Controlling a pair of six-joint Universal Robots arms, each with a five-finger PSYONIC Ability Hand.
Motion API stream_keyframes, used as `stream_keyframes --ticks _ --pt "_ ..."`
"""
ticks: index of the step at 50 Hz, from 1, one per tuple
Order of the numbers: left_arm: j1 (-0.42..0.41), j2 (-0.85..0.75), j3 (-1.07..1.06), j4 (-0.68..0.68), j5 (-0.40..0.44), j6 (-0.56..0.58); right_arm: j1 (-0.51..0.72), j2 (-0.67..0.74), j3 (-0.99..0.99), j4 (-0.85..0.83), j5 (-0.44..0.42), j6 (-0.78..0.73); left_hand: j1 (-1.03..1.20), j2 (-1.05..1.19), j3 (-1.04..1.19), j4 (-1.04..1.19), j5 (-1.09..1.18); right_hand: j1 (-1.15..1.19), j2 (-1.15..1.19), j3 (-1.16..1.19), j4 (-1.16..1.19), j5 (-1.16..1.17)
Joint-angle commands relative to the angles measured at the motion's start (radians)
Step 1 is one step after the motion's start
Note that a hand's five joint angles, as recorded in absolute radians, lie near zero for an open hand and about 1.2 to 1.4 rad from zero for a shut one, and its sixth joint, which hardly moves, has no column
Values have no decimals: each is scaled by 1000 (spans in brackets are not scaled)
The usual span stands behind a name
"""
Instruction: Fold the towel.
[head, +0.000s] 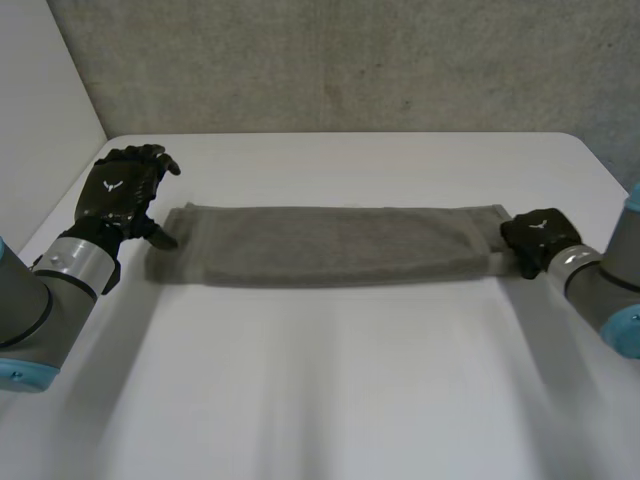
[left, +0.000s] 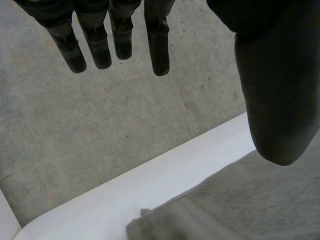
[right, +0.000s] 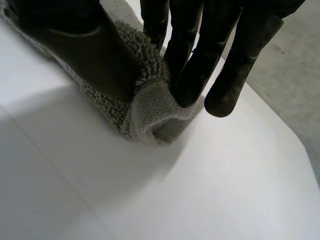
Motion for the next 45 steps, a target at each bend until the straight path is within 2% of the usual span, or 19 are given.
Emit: stream_keyframes --ticks 1,8,15,20,22,23,25,26,28,29,33,35,36,37,38,39,40,41,45 --pt "0 0 0 -1 0 0 -134 -72 21 95 -7 -90 -39 -40 -41 -47 -31 101 105 93 62 71" --pt "0 2 -2 -2 -2 0 -361 -100 -52 184 -10 -338 -39 -40 -41 -47 -31 101 105 93 62 71" --pt "-2 2 -2 -2 -2 0 -342 -137 -181 250 2 -353 -39 -40 -41 -47 -31 101 105 93 62 71" --pt "-3 2 -2 -1 -2 0 -175 -233 -248 294 2 -216 -39 -40 -41 -47 -31 101 105 93 62 71" --pt "-3 2 -3 -2 -3 0 2 -243 -299 296 8 -135 -39 -40 -41 -47 -31 101 105 93 62 71" --pt "-3 2 -3 -2 -3 0 3 -243 -299 296 8 -135 -39 -40 -41 -47 -31 101 105 93 62 71" --pt "-3 3 -8 -1 -2 0 190 -221 -346 294 48 -106 -39 -40 -41 -47 -31 101 105 93 62 71" --pt "-2 5 -12 -1 0 0 191 -221 -347 294 48 -106 -39 -40 -41 -47 -31 101 105 93 62 71" --pt "-3 5 -14 1 0 0 372 -137 -389 293 109 -107 -39 -40 -41 -47 -31 101 105 93 62 71" --pt "-3 5 -14 1 0 0 373 -137 -390 293 109 -107 -39 -40 -41 -47 -31 101 105 93 62 71" --pt "-3 5 -15 10 0 1 598 15 -460 307 161 -113 -39 -40 -41 -47 -31 101 105 93 62 71" --pt "-5 5 -17 13 0 3 626 50 -466 308 167 -116 -39 -40 -41 -47 -31 101 105 93 62 71" --pt "-5 5 -17 13 0 1 649 72 -466 308 171 -118 -39 -40 -41 -47 -31 41 45 33 2 11" --pt "-5 5 -17 13 0 1 657 80 -462 305 174 -118 -39 -40 -41 -47 -31 -410 -406 -418 -449 -440" --pt "-5 5 -17 13 0 3 657 80 -462 305 174 -118 -39 -40 -41 -47 -31 -415 -411 -423 -454 -445" --pt "-3 5 -17 13 1 3 652 80 -453 305 181 -118 -39 -40 -41 -47 -31 -883 -879 -891 -922 -913" --pt "-3 5 -17 13 1 3 652 80 -453 305 181 -118 -39 -40 -41 -47 -31 -887 -883 -896 -927 -918" --pt "-3 5 -15 13 1 1 643 74 -437 305 198 -117 -42 -43 -44 -50 -34 -1121 -1117 -1129 -1160 -1151" --pt "-3 5 -14 13 1 3 571 18 -373 311 243 -106 -45 -46 -47 -53 -37 -1121 -1117 -1129 -1160 -1151"
